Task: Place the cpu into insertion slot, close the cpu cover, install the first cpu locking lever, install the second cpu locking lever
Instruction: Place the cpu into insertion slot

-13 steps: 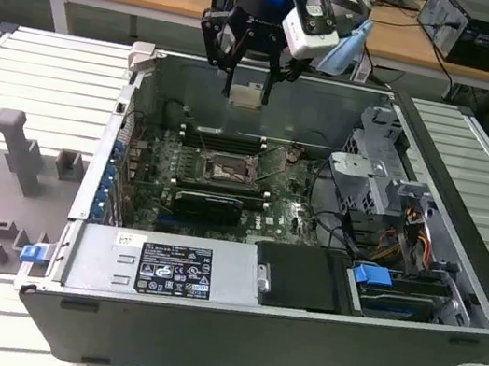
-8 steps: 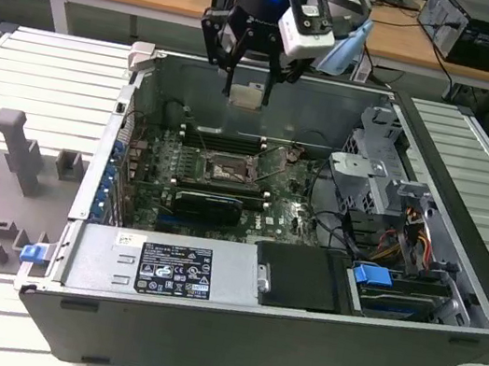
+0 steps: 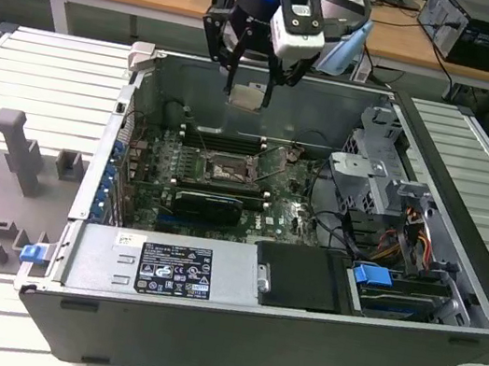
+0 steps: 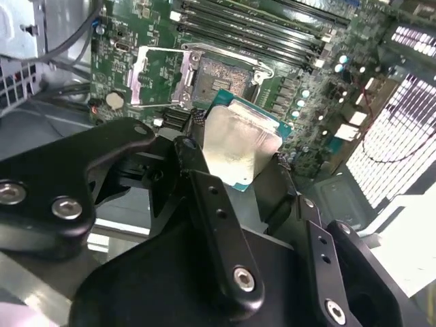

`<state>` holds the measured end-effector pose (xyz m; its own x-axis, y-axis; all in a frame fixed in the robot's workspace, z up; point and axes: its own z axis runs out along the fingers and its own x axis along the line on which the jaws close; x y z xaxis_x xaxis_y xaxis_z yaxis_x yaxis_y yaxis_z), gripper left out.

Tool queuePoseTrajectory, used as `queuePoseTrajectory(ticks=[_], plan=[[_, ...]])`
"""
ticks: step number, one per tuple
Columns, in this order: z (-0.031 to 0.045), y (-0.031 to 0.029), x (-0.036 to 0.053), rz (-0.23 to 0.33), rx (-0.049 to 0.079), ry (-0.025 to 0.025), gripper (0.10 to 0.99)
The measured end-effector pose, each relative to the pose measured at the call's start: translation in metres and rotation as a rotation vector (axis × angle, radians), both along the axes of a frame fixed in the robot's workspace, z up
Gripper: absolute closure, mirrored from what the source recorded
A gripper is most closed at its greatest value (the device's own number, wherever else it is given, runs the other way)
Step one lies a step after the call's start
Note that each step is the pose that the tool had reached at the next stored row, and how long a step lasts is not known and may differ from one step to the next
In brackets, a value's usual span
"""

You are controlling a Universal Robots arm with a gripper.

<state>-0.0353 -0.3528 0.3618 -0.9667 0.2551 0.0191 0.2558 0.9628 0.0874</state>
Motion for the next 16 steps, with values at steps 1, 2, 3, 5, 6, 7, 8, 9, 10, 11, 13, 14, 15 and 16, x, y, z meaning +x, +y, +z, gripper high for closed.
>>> queuePoseTrajectory(ticks=[1,2,3,5,6,7,8,9,10,11,13,14,15,16], plan=[[0.0,0.0,0.0,-0.027,0.0,0.0,0.553],[-0.0001,0.0,0.0,-0.052,0.0,0.0,0.553],[-0.0002,0.0,0.0,-0.08,0.0,0.0,0.553],[-0.0003,0.0,0.0,-0.123,0.0,0.0,0.553],[-0.0004,0.0,0.0,-0.138,0.0,0.0,0.553],[-0.0004,0.0,0.0,-0.155,0.0,0.0,0.553],[-0.0005,0.0,0.0,-0.168,0.0,0.0,0.553],[-0.0005,0.0,0.0,-0.182,-0.001,0.0,0.553],[-0.0005,0.0,0.0,-0.195,-0.001,0.0,0.553],[-0.0006,0.0,0.0,-0.213,-0.001,0.0,0.553],[-0.0007,0.0,0.0,-0.24,-0.001,0.0,0.553],[-0.0007,0.0,0.0,-0.253,-0.001,0.0,0.553],[-0.0007,0.0,0.0,-0.274,-0.001,0.0,0.553],[-0.0008,0.0,0.0,-0.29,-0.001,0.0001,0.553]])
